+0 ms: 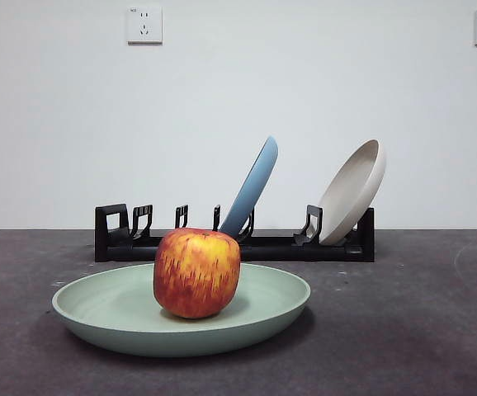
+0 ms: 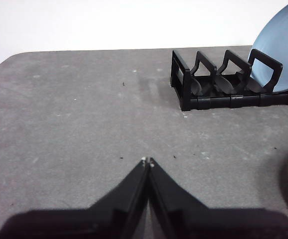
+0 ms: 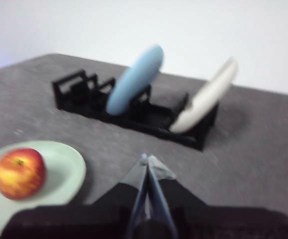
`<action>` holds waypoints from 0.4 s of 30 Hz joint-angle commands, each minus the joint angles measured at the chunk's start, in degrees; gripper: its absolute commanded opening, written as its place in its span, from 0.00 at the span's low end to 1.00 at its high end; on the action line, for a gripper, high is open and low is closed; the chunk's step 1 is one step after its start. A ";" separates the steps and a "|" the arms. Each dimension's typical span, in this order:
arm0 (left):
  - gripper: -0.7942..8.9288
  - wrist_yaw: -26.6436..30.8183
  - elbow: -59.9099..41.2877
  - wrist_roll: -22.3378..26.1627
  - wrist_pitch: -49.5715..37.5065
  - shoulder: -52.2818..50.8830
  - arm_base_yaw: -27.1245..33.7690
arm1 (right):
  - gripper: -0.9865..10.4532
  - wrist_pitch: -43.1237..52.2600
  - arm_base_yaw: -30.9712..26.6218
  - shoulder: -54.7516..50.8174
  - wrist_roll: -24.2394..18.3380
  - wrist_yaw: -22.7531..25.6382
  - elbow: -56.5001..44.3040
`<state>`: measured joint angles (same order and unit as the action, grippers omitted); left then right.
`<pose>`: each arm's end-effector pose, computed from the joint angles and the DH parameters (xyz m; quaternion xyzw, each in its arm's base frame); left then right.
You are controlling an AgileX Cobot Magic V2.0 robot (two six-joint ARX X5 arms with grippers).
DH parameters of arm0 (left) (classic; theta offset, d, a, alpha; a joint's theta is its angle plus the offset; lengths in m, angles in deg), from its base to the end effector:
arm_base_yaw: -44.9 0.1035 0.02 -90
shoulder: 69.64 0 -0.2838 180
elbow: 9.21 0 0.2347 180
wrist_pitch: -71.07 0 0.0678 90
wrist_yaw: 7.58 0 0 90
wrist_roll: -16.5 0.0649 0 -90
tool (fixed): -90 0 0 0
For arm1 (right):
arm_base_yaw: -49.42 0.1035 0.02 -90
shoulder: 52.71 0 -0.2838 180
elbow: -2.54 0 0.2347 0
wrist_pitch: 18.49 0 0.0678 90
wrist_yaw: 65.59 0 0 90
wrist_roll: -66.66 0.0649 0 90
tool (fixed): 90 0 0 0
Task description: Take the green plate from the plate rack,put the plate on the table,take the apple from the table,put the apple in the plate
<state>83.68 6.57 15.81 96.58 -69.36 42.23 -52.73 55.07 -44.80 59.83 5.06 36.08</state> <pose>0.0930 -0.0029 0.1445 -0.0030 0.0873 -0.0117 0.9961 0.0756 0.0291 0.2248 -0.0491 0.0615 0.2199 0.9723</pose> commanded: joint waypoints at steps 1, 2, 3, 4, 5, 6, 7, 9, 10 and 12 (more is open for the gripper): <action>0.08 0.00 -0.76 -0.31 -0.33 -0.15 0.15 | 0.08 1.01 -0.02 -2.36 1.05 1.57 -4.72; 0.08 0.00 -0.76 -0.31 -0.31 -0.15 0.15 | 0.08 1.07 -0.02 -2.95 1.03 1.88 -5.79; 0.08 0.00 -0.76 -0.31 -0.31 -0.15 0.15 | 0.08 1.22 -0.02 -3.52 1.01 2.01 -6.84; 0.08 0.00 -0.76 -0.31 -0.33 -0.15 0.15 | 0.08 1.38 -0.02 -4.28 1.03 2.67 -8.15; 0.08 0.00 -0.76 -0.31 -0.33 -0.15 0.15 | 0.08 1.44 -0.02 -4.79 1.03 3.43 -9.07; 0.08 0.00 -0.76 -0.31 -0.31 -0.15 0.15 | 0.08 1.55 -0.02 -5.27 1.03 3.74 -9.99; 0.08 0.00 -0.76 -0.31 -0.33 -0.15 0.15 | 0.08 1.64 -0.02 -5.90 1.27 4.28 -11.13; 0.08 0.00 -0.76 -0.31 -0.33 -0.15 0.15 | 0.08 1.66 -0.02 -6.73 1.64 4.92 -12.50; 0.08 0.00 -0.76 -0.31 -0.33 -0.15 0.15 | 0.08 1.68 -0.02 -7.26 1.70 4.90 -13.27; 0.08 0.00 -0.76 -0.31 -0.33 -0.15 0.15 | 0.08 2.16 -0.02 -7.87 2.19 4.90 -14.43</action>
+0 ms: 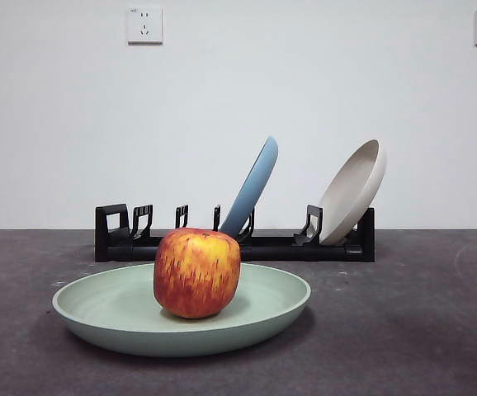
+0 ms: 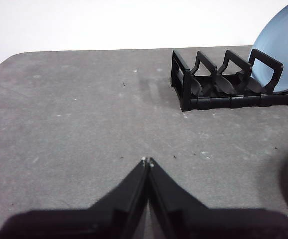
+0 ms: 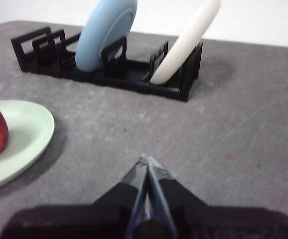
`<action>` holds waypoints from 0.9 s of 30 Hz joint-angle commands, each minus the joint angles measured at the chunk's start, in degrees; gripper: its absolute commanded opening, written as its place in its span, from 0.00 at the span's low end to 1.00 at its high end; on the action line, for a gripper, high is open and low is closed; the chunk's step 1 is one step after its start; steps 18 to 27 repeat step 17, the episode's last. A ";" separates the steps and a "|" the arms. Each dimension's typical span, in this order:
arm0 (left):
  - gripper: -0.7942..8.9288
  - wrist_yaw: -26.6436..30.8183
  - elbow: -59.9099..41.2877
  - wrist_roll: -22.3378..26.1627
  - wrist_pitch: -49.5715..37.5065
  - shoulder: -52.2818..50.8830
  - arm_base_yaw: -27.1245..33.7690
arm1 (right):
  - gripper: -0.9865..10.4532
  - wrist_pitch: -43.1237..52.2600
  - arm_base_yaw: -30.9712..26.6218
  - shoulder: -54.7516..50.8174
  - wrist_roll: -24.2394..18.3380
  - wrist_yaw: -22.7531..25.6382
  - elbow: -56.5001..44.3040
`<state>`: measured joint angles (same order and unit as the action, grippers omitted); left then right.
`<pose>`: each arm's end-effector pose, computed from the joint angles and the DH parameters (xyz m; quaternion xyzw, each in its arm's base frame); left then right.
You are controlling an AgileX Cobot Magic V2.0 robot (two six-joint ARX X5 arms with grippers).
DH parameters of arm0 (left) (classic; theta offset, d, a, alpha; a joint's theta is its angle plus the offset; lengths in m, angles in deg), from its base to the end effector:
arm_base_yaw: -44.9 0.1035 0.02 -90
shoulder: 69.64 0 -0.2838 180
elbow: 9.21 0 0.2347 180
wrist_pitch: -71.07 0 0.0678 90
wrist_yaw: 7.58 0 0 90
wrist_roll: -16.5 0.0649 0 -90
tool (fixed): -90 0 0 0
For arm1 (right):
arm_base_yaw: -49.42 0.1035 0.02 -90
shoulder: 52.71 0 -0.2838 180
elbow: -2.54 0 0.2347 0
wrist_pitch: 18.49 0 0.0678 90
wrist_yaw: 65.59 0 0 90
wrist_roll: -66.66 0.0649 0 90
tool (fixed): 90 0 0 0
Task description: Take the green plate from the plate rack,put the plate on the table,take the apple from the table,put the apple in the plate
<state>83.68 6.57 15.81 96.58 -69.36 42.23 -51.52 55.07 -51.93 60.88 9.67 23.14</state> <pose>0.0930 -0.0029 0.1445 -0.0030 0.0873 -0.0117 0.9961 0.0821 0.0247 0.1571 -0.0402 0.1057 0.1814 0.9769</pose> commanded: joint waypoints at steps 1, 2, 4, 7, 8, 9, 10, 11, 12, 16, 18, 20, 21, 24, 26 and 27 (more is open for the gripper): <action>0.08 0.00 -0.76 -0.31 -0.33 -0.15 0.15 | 0.08 1.40 -0.02 -0.72 1.70 0.26 -2.21; 0.08 0.00 -0.76 -0.31 -0.33 -0.15 0.15 | 0.08 1.42 -0.02 -0.72 1.99 0.28 -2.62; 0.08 0.00 -0.76 -0.31 -0.33 -0.15 0.15 | 0.08 1.49 -0.02 -0.72 2.36 0.28 -3.10; 0.08 0.00 -0.76 -0.31 -0.31 -0.15 0.15 | 0.08 1.57 -0.02 -0.72 2.36 0.35 -3.10; 0.08 0.00 -0.76 -0.31 -0.33 -0.15 0.15 | 0.08 1.57 -0.02 -0.72 2.34 0.37 -3.10; 0.08 0.00 -0.76 -0.31 -0.33 -0.15 0.15 | 0.08 1.57 -0.02 -0.72 2.32 0.39 -3.10; 0.08 0.00 -0.76 -0.31 -0.33 -0.15 0.15 | 0.08 1.55 -0.02 -0.72 2.34 0.61 -3.10; 0.08 0.00 -0.76 -0.31 -0.33 -0.15 0.15 | 0.09 1.55 -0.02 -0.72 2.73 0.79 -3.10; 0.08 0.00 -0.76 -0.31 -0.33 -0.15 0.15 | 0.09 1.53 0.00 -0.72 2.86 0.79 -3.10; 0.08 0.00 -0.76 -0.31 -0.31 -0.15 0.15 | 0.09 1.49 -0.02 -0.68 2.84 1.64 -3.08; 0.08 0.00 -0.76 -0.31 -0.33 -0.15 0.15 | 0.09 1.49 -0.02 -0.68 2.84 1.62 -3.08; 0.08 0.00 -0.76 -0.31 -0.33 -0.15 0.15 | 0.09 1.49 -0.02 -0.68 2.84 1.62 -3.08; 0.08 0.00 -0.76 -0.31 -0.33 -0.15 0.15 | 0.09 1.49 -0.02 -0.68 2.84 1.62 -3.08; 0.08 0.00 -0.76 -0.31 -0.33 -0.15 0.15 | 0.09 1.49 -0.02 -0.68 2.84 1.62 -3.08; 0.08 0.00 -0.76 -0.31 -0.33 -0.15 0.15 | 0.09 1.49 -0.02 -0.68 2.84 1.62 -3.08; 0.08 0.00 -0.76 -0.31 -0.33 -0.15 0.15 | 0.09 1.49 -0.02 -0.68 2.84 1.62 -3.08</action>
